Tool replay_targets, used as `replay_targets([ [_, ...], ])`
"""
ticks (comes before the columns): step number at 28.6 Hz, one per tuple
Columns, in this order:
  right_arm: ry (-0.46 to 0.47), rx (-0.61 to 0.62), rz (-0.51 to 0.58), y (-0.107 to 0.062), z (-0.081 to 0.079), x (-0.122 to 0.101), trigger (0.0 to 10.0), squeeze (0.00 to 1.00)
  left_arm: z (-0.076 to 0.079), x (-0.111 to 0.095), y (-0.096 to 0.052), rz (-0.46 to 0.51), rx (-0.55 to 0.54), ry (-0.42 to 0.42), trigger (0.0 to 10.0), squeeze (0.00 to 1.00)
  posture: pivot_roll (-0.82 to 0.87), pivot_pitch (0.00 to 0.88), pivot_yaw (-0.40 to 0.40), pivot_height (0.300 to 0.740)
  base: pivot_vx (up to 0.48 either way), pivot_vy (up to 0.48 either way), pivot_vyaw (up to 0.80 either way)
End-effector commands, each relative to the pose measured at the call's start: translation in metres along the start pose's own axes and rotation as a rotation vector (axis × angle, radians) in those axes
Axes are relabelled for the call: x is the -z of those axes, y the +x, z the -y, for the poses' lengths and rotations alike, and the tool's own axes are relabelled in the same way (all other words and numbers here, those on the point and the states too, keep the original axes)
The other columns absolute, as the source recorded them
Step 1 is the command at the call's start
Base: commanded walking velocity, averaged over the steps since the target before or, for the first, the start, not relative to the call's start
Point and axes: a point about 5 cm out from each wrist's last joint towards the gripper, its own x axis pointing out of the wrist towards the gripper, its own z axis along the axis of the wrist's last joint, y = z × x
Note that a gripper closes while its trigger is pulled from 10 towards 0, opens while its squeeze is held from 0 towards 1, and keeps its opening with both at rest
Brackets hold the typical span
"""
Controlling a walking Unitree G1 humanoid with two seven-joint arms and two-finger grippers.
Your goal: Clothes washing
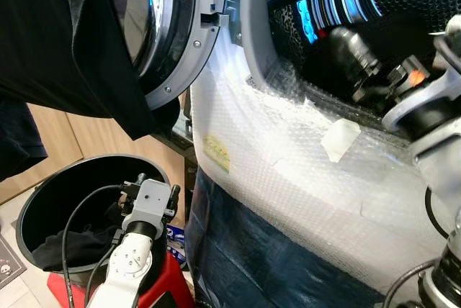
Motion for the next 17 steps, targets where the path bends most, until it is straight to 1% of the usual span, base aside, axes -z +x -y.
replay_targets([
  [1, -0.002, -0.079, 0.063, -0.006, -0.011, -0.009, 10.0, 0.00, 0.001, -0.001, 0.000, 0.008, -0.003, 0.019, 10.0, 0.00, 0.00, 0.000, -0.124, 0.740, 0.000, 0.000, 0.00],
  [4, -0.022, -0.131, 0.053, -0.014, -0.016, 0.000, 10.0, 0.00, 0.001, -0.003, 0.000, 0.018, -0.003, 0.018, 10.0, 0.00, 0.00, 0.000, -0.122, 0.740, 0.000, 0.000, 0.00],
  [5, 0.004, -0.184, 0.077, -0.020, -0.019, 0.001, 10.0, 0.00, 0.000, -0.006, 0.001, 0.039, -0.003, 0.014, 10.0, 0.00, 0.00, 0.000, -0.121, 0.740, 0.000, 0.000, 0.00],
  [8, 0.012, -0.278, 0.054, -0.030, -0.026, 0.005, 10.0, 0.00, 0.003, -0.008, 0.001, 0.054, 0.040, 0.019, 10.0, 0.00, 0.00, 0.000, -0.115, 0.740, 0.000, 0.000, 0.00],
  [9, -0.017, -0.283, 0.013, -0.035, -0.027, 0.012, 10.0, 0.00, 0.006, -0.008, 0.000, 0.054, 0.063, 0.031, 10.0, 0.00, 0.00, 0.002, -0.112, 0.740, 0.000, 0.000, 0.00],
  [12, -0.070, -0.168, -0.048, -0.034, -0.015, 0.022, 10.0, 0.00, 0.007, -0.007, -0.001, 0.053, 0.074, 0.024, 10.0, 0.00, -0.01, 0.001, -0.111, 0.740, 0.000, 0.000, 0.00],
  [13, -0.038, -0.145, -0.022, -0.035, -0.013, 0.023, 10.0, 0.00, 0.009, -0.007, -0.001, 0.052, 0.085, 0.022, 10.0, 0.00, -0.01, 0.000, -0.113, 0.740, 0.000, 0.000, 0.00],
  [15, 0.091, -0.119, 0.035, -0.039, -0.010, 0.026, 10.0, 0.00, 0.012, -0.006, -0.001, 0.052, 0.101, 0.028, 10.0, 0.00, 0.00, 0.000, -0.114, 0.740, 0.000, 0.000, 0.00],
  [16, 0.091, -0.119, 0.035, -0.039, -0.010, 0.026, 10.0, 0.00, 0.012, -0.006, -0.001, 0.052, 0.101, 0.028, 10.0, 0.00, 0.00, 0.000, -0.114, 0.740, 0.000, 0.000, 0.00],
  [17, 0.167, -0.110, 0.064, -0.043, -0.009, 0.030, 10.0, 0.00, 0.013, -0.007, -0.001, 0.056, 0.103, 0.026, 10.0, 0.00, 0.00, 0.000, -0.115, 0.740, 0.000, 0.000, 0.00],
])
